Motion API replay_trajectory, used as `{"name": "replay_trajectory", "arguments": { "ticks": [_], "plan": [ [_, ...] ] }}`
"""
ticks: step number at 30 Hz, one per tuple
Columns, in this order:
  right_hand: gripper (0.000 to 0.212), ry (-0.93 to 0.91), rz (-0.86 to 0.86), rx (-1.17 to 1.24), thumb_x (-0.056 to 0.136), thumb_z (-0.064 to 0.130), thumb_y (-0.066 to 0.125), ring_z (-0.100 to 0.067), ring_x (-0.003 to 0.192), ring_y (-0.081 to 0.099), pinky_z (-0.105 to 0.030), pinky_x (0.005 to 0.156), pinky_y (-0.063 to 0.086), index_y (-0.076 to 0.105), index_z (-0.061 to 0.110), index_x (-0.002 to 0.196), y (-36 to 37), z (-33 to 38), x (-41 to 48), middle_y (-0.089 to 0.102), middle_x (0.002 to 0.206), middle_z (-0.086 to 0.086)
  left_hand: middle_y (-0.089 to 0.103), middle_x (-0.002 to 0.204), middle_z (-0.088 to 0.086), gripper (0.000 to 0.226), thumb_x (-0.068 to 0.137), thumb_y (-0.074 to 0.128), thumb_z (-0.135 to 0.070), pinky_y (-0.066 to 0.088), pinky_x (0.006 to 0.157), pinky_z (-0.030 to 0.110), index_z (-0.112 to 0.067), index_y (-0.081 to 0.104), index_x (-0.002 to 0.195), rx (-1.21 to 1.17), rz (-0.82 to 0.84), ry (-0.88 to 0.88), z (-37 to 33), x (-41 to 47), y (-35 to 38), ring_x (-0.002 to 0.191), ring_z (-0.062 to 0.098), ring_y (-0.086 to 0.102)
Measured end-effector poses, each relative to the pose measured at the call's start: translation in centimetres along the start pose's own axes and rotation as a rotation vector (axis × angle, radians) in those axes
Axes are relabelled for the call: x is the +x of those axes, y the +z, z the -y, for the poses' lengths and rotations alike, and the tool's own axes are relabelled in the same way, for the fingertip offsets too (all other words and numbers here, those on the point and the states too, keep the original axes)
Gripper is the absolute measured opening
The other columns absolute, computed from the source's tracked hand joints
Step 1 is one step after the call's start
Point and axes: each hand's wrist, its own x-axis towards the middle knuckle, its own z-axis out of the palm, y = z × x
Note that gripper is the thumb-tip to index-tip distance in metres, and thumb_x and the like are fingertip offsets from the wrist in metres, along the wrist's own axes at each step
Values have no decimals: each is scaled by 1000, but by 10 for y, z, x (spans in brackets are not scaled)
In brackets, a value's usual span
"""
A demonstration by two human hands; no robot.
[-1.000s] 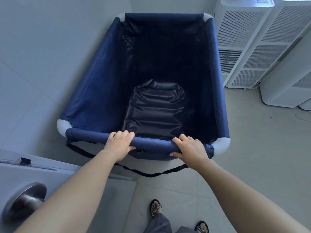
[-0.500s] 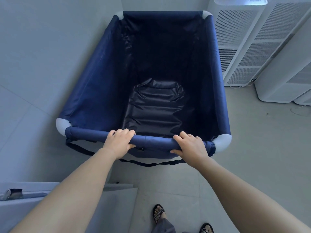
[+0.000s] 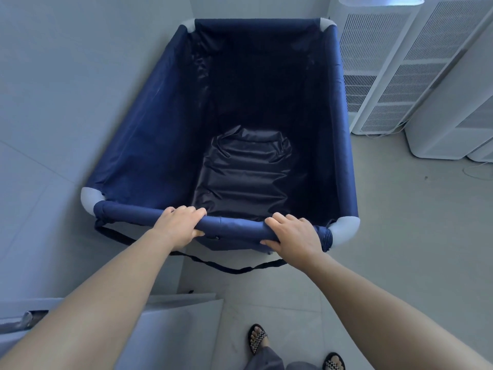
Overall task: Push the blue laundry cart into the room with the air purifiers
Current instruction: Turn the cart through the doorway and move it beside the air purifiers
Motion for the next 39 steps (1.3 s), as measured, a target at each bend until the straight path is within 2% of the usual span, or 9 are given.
{"name": "replay_trajectory", "arguments": {
  "ticks": [6, 15, 20, 23, 26, 29, 32, 35, 39],
  "plan": [
    [35, -17, 59, -29, 87, 52, 51, -20, 84, 51, -30, 67, 31, 49, 25, 109, 2, -16, -5, 55, 100, 7, 57, 108, -5, 30, 93, 48, -44, 37, 88, 33, -25, 44, 116, -19, -20, -1, -17, -12, 18, 104, 19, 52],
    [37, 19, 60, 27, 87, 52, 51, -21, 89, 53, -33, 70, 35, 49, 25, 112, 8, 7, -4, 54, 102, 5, 59, 105, -3, 26, 93, 50, -40, 35, 80, 30, -23, 45, 112, 18, -36, -38, -3, -16, 21, 97, 20, 54],
    [42, 28, 75, 38, 86, 53, 53, -22, 94, 53, -30, 70, 31, 48, 22, 114, 4, 6, 2, 54, 105, 2, 57, 110, -2, 24, 94, 50, -36, 33, 102, 39, -22, 45, 112, -16, -34, -133, -8, -14, 18, 107, 22, 51],
    [44, 34, 83, 81, 84, 51, 57, -22, 97, 54, -32, 72, 34, 48, 21, 115, 1, 3, 3, 54, 106, 1, 56, 114, -3, 26, 93, 51, -36, 28, 111, 44, -22, 46, 115, -63, -37, -165, -13, -14, 18, 112, 21, 50],
    [42, 18, 107, 106, 86, 48, 57, -23, 99, 53, -34, 77, 39, 48, 20, 115, -1, 2, 1, 53, 107, 0, 54, 123, -5, 32, 92, 53, -38, 26, 113, 45, -24, 47, 121, -116, -40, -171, -13, -16, 16, 116, 20, 49],
    [43, 23, 90, 25, 87, 52, 52, -22, 97, 54, -33, 74, 35, 45, 22, 117, -1, 3, -4, 53, 107, 1, 55, 127, -7, 43, 91, 53, -45, 27, 112, 46, -27, 43, 129, -108, -6, -155, -13, -20, 15, 119, 19, 48],
    [46, 76, 72, -10, 87, 57, 49, -22, 95, 54, -33, 73, 34, 45, 21, 116, 0, 4, -9, 55, 106, 0, 52, 131, -9, 51, 90, 55, -42, 23, 113, 50, -33, 36, 137, -166, -43, -114, -20, -24, 15, 125, 18, 44],
    [48, 64, 97, 14, 86, 58, 50, -22, 98, 53, -33, 75, 35, 46, 21, 116, -4, 2, -10, 54, 108, 1, 48, 135, -12, 52, 91, 56, -37, 21, 116, 47, -32, 36, 138, -175, -86, -62, -34, -27, 17, 128, 14, 41],
    [52, 62, 151, 24, 83, 57, 56, -22, 104, 52, -34, 79, 38, 46, 20, 119, -15, -5, -10, 54, 112, 1, 48, 136, -10, 46, 94, 53, -32, 23, 115, 46, -29, 38, 138, -180, -83, -96, -41, -26, 14, 127, 15, 43]
  ]
}}
